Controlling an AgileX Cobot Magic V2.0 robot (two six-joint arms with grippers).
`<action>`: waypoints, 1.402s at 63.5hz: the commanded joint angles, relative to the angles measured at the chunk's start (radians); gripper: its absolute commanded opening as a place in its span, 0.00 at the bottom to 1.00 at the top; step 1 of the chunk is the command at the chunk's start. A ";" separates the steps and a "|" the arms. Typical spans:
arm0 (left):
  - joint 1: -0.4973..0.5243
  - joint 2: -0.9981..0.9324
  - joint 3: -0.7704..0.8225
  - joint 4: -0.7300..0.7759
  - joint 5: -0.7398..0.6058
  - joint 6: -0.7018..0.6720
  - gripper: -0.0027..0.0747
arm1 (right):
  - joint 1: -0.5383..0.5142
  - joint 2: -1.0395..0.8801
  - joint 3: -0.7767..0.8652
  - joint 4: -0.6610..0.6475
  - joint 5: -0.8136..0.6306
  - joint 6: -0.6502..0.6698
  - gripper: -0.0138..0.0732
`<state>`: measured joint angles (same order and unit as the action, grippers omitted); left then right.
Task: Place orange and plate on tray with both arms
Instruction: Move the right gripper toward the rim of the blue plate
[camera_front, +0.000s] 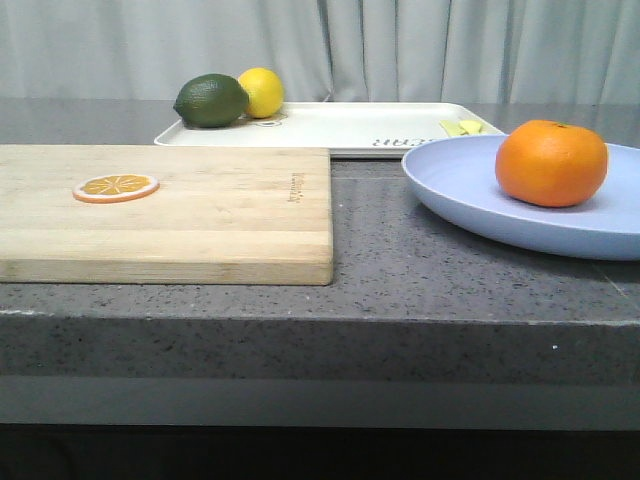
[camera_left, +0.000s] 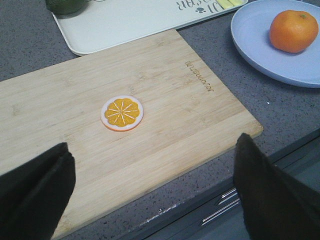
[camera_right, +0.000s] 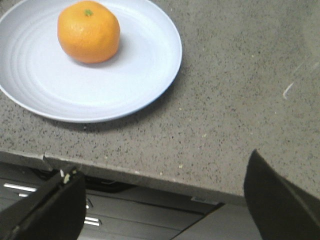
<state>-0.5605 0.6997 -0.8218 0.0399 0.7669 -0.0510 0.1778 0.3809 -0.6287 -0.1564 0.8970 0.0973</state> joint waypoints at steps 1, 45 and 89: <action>0.003 -0.035 0.009 0.000 -0.075 -0.010 0.83 | -0.003 0.006 -0.022 -0.009 -0.082 0.017 0.90; 0.003 -0.043 0.023 0.000 -0.084 -0.008 0.83 | -0.003 0.504 -0.353 -0.009 0.162 0.131 0.90; 0.003 -0.043 0.023 0.001 -0.093 -0.008 0.83 | -0.570 0.941 -0.442 0.755 0.185 -0.448 0.90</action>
<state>-0.5585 0.6577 -0.7734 0.0399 0.7513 -0.0510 -0.3647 1.3075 -1.0374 0.4662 1.0827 -0.2721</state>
